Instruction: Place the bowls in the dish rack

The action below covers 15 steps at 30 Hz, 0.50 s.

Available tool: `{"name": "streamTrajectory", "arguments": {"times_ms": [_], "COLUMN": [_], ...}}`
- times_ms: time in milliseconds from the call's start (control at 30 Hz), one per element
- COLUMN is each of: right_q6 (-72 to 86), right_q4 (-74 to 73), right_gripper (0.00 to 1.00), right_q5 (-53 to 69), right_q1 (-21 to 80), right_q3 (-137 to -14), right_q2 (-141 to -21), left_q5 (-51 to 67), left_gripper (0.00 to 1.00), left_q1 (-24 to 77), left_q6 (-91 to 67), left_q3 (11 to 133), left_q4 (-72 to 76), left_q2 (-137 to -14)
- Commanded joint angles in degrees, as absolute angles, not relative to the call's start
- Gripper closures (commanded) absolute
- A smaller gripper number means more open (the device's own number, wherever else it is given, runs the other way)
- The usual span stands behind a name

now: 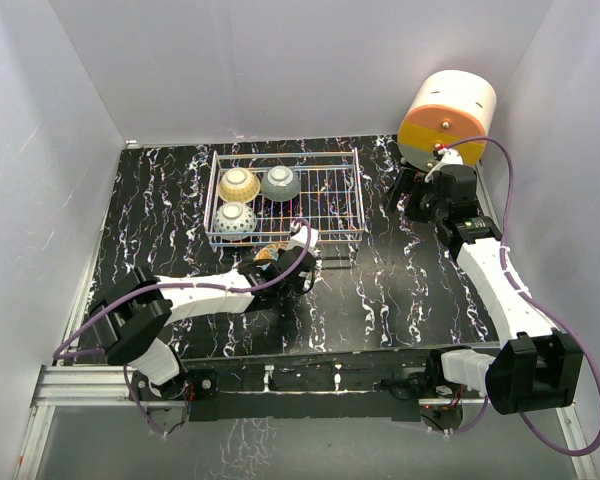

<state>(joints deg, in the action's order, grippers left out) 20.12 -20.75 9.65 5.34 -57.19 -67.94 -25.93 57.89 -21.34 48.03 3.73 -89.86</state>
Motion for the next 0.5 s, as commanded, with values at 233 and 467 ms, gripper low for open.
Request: {"name": "streamTrajectory", "arguments": {"times_ms": [233, 467], "right_q6": [20.70, 20.70], "right_q4": [-17.20, -17.13], "right_gripper": [0.00, 0.00], "right_q5": [10.10, 10.22], "right_q1": [4.74, 4.75], "right_q3": [-57.00, -56.80], "right_q2": [-66.27, -66.53], "left_q5": [-24.83, -21.03], "left_gripper": [1.00, 1.00], "left_q1": [57.72, 59.31], "left_q6": [-23.47, -23.00], "left_q3": [50.36, 51.94], "left_q4": [-3.07, -6.00], "left_q2": [-85.07, -79.74]}}
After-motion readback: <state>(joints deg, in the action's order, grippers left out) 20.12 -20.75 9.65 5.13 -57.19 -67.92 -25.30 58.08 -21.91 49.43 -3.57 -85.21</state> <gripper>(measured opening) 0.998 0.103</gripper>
